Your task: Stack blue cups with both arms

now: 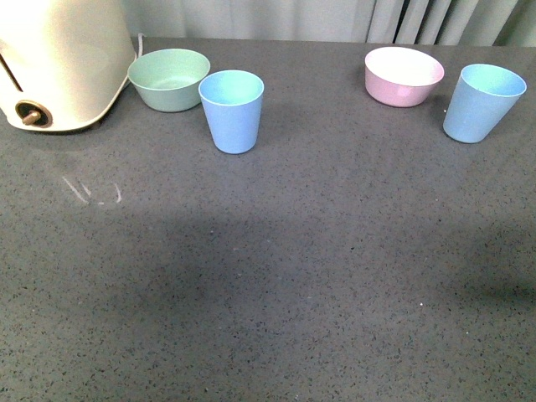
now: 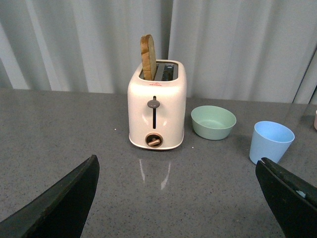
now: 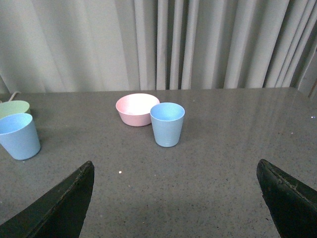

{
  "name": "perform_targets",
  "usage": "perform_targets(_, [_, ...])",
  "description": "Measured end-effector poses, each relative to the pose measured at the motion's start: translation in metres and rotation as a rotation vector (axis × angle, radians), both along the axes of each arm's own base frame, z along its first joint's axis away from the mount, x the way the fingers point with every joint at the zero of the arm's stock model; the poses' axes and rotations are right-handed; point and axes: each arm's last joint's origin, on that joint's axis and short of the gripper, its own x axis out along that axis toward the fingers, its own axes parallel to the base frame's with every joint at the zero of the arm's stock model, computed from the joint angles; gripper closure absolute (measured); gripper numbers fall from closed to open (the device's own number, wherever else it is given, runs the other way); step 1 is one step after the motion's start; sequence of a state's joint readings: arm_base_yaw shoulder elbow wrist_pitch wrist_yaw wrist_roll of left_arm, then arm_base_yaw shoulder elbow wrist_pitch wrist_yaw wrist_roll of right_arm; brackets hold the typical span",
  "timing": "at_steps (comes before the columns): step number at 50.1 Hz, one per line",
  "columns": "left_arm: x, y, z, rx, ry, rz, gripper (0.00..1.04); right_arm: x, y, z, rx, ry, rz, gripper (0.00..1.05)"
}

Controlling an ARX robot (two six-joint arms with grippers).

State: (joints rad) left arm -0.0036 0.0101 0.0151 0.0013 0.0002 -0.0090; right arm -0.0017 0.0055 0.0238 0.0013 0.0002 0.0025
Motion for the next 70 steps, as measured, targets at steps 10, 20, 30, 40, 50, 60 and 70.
perform_targets(10, [0.000, 0.000, 0.000, 0.000, 0.000, 0.000, 0.09, 0.000, 0.000, 0.000, 0.000, 0.000, 0.000, 0.09])
perform_targets(20, [0.000, 0.000, 0.000, 0.000, 0.000, 0.000, 0.09, 0.000, 0.000, 0.000, 0.000, 0.000, 0.000, 0.09])
perform_targets(30, [0.000, 0.000, 0.000, 0.000, 0.000, 0.000, 0.09, 0.000, 0.000, 0.000, 0.000, 0.000, 0.000, 0.09])
perform_targets(40, [0.002, -0.002, 0.001, -0.065, 0.301, -0.006, 0.09, 0.000, 0.000, 0.000, 0.000, 0.000, 0.000, 0.09])
perform_targets(50, [0.069, -0.025, 0.039, -0.141, 0.588, -0.064, 0.09, 0.000, 0.000, 0.000, 0.000, -0.001, 0.000, 0.09])
perform_targets(60, [0.139, -0.056, 0.039, -0.209, 0.671, -0.101, 0.09, 0.000, 0.000, 0.000, 0.000, -0.001, 0.000, 0.09])
perform_targets(70, [0.207, -0.088, 0.019, -0.264, 0.792, -0.081, 0.09, 0.000, 0.000, 0.000, 0.000, -0.001, 0.000, 0.09])
